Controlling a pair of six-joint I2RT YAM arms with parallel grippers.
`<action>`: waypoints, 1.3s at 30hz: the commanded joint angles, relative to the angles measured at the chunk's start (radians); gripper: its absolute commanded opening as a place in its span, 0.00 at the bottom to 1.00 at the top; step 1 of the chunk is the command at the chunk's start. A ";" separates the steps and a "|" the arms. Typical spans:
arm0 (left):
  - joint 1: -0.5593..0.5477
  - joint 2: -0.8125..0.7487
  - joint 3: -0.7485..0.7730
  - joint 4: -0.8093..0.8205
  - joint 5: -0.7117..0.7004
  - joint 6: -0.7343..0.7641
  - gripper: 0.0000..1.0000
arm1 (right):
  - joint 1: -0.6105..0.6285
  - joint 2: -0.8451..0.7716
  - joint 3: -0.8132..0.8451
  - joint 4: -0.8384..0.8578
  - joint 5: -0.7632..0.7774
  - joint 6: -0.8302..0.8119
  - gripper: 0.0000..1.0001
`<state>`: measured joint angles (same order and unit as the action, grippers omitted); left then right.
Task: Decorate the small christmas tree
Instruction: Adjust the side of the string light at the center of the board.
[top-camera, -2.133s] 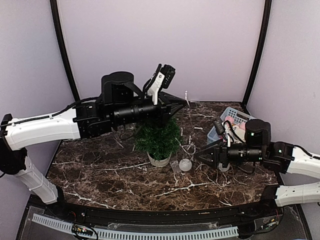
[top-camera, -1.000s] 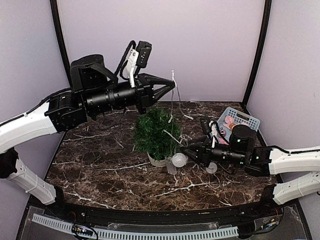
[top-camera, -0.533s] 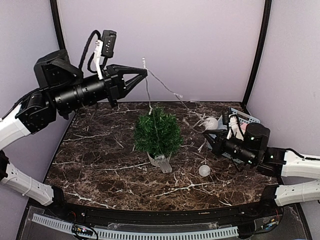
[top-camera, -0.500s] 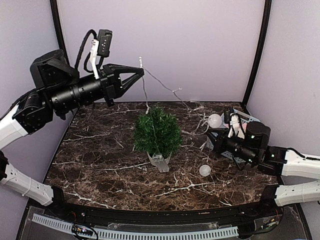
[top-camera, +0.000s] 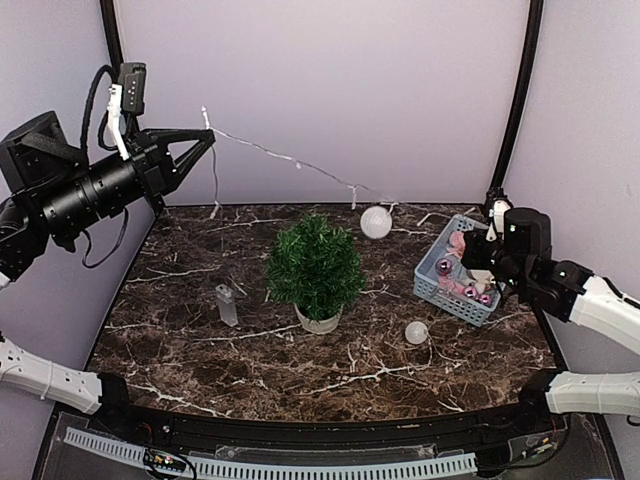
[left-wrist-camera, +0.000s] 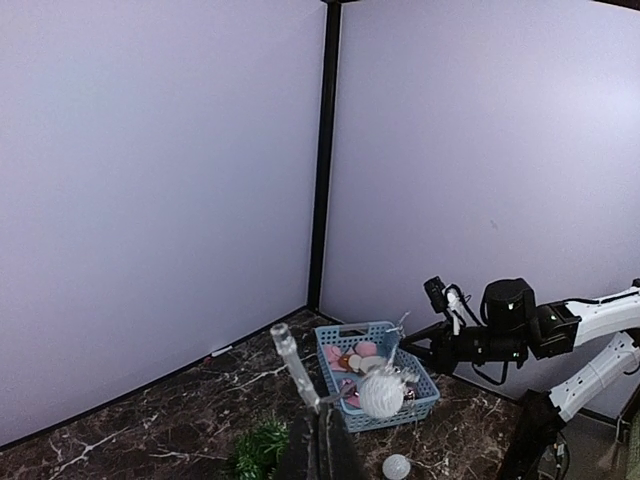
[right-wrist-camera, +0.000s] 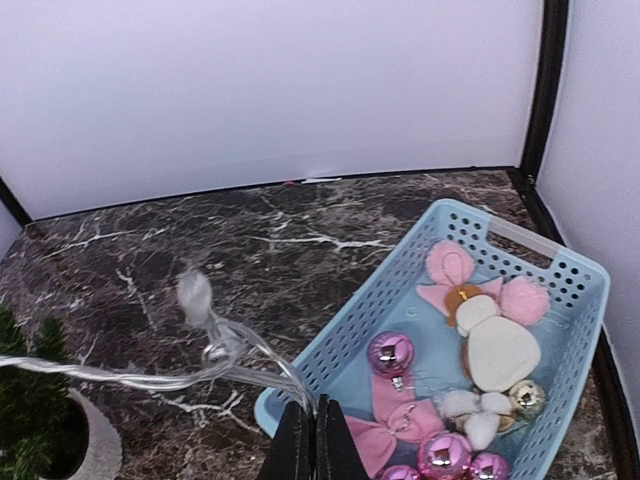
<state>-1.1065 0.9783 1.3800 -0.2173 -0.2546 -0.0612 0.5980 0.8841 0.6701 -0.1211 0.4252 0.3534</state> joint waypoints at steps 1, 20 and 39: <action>-0.001 -0.051 -0.016 -0.035 -0.126 0.045 0.00 | -0.126 0.017 0.083 -0.023 0.004 -0.008 0.00; 0.000 -0.018 -0.195 0.044 0.102 0.101 0.00 | -0.293 0.081 0.129 -0.136 -0.042 0.063 0.00; 0.000 0.144 -0.183 0.040 0.252 0.067 0.00 | -0.293 -0.077 0.232 -0.589 -0.141 0.126 0.90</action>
<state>-1.1061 1.1355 1.1866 -0.2100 -0.0261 0.0135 0.3111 0.8291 0.8051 -0.5270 0.2794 0.4808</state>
